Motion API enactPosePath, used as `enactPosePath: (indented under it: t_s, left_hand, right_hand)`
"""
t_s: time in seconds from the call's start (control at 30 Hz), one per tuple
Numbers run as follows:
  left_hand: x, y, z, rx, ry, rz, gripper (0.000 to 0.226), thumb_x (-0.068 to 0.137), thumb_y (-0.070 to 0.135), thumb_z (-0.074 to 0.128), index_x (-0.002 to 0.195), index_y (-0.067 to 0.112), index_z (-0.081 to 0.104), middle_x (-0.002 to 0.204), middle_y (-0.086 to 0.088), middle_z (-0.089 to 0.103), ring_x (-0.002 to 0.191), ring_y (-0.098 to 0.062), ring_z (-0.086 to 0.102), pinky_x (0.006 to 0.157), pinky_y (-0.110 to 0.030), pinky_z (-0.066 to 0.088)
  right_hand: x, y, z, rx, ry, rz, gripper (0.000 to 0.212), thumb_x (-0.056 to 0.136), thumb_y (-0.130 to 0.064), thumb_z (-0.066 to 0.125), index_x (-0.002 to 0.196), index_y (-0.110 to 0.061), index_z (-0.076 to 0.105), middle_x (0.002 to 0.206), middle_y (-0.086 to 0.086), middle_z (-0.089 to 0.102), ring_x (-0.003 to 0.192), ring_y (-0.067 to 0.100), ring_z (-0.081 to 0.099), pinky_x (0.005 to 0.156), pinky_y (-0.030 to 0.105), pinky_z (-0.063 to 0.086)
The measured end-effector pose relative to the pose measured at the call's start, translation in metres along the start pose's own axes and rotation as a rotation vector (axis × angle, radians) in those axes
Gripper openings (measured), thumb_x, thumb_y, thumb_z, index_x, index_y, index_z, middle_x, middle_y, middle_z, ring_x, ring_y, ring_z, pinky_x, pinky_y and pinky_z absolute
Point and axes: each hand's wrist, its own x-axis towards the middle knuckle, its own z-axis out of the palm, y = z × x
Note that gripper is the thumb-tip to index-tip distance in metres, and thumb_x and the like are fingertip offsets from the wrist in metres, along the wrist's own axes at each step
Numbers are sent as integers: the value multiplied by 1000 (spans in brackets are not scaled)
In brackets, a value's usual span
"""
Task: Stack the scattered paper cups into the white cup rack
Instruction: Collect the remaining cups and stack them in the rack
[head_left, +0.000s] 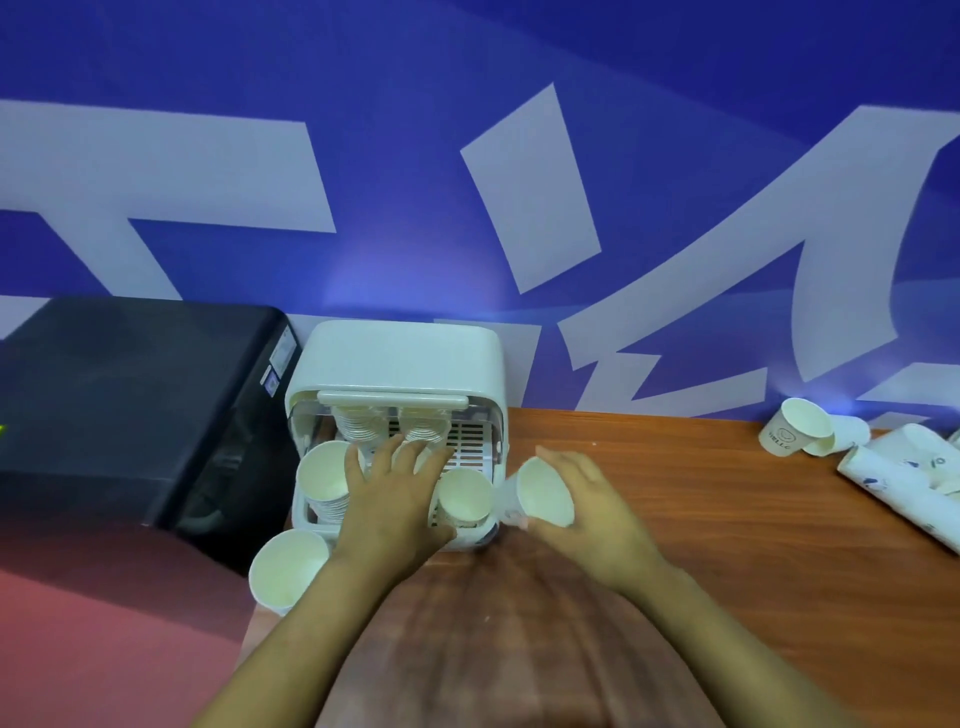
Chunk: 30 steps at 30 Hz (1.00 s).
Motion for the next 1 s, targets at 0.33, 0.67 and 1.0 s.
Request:
enactPosePath:
  t_s: [0.33,0.67,1.0]
  left_hand:
    - [-30,-12,-8,-156,53,-102,71,76,45,71,139,29,44,140,-1,47,134,-28,38,111,-58,18]
    - [-32,-8,-10,-185,21,-107,63,86,44,59,143,31,35,146,4,38,139,-22,29,114,-52,12]
    - [-26,37,-28,-149,-81,-77,48,90,44,48,136,32,39,134,7,48,119,-21,48,99,-36,34]
  right_hand:
    - [37,-36,49,-122,-69,29,78,81,-55,62,146,-33,26,149,-16,27,134,13,35,102,32,39]
    - [35,-22,54,-210,-283,131,86,79,-52,63,149,-30,19,149,-5,31,134,19,38,106,37,38]
    - [-8,-16,-9,-227,-169,22,38,89,-40,56,126,-32,53,122,-12,57,110,7,54,88,27,46]
